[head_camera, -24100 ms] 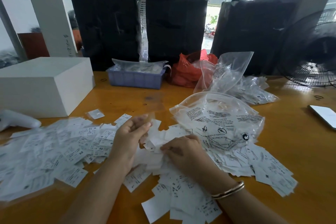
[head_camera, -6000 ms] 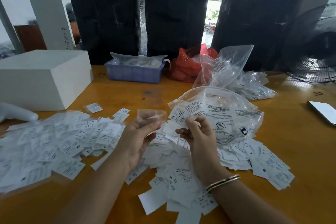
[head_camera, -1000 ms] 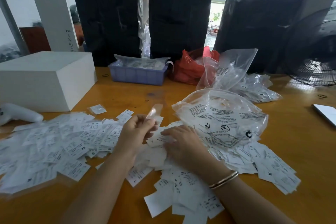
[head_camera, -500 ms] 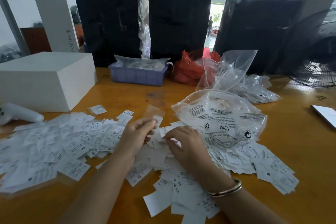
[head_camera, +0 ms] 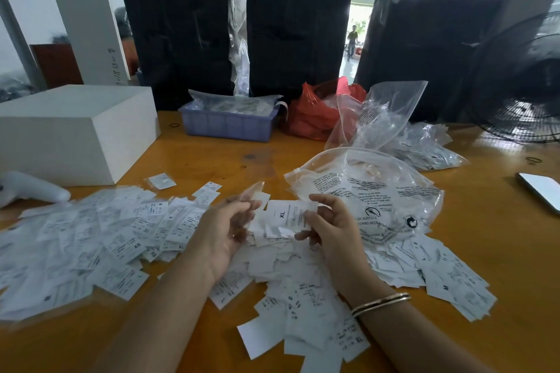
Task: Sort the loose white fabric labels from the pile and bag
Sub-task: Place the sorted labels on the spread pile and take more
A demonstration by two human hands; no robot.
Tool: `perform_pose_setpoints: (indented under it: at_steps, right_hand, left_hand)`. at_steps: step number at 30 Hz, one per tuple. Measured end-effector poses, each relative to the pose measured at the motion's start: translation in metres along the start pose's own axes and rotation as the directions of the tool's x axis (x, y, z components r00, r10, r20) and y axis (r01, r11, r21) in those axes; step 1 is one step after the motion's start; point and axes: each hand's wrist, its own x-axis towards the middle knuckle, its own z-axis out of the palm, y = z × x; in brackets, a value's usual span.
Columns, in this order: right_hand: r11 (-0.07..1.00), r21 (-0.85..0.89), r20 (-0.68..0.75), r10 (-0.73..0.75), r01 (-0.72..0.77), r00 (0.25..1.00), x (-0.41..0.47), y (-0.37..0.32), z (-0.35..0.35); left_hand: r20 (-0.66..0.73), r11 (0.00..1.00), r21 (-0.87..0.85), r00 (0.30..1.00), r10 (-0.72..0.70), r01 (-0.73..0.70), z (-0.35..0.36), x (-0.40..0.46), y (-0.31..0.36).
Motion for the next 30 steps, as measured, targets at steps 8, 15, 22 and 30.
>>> perform_pose_setpoints:
  at_steps: [8, 15, 22, 30]
  right_hand:
    - [0.76, -0.628, 0.038, -0.183, 0.165, 0.982, 0.004, 0.01, -0.002]
    - [0.3, -0.914, 0.203, -0.246, 0.274, 0.948, 0.007, 0.014, -0.002]
    - [0.215, -0.924, 0.295, -0.127, 0.317, 0.947, 0.013, 0.017, 0.016]
    - [0.34, -0.903, 0.2, -0.212, 0.264, 0.957, 0.015, 0.016, 0.004]
  left_hand:
    - [0.029, 0.999, -0.038, 1.0, 0.012, -0.011, 0.0, -0.001, 0.0]
    - [0.001, 1.0, 0.009, 1.0, 0.003, -0.003, 0.0, 0.001, -0.003]
    - [0.034, 0.999, -0.023, 0.999, -0.024, 0.025, 0.002, 0.0, -0.003]
    - [0.057, 0.999, -0.021, 0.998, -0.038, 0.04, 0.003, -0.001, -0.002]
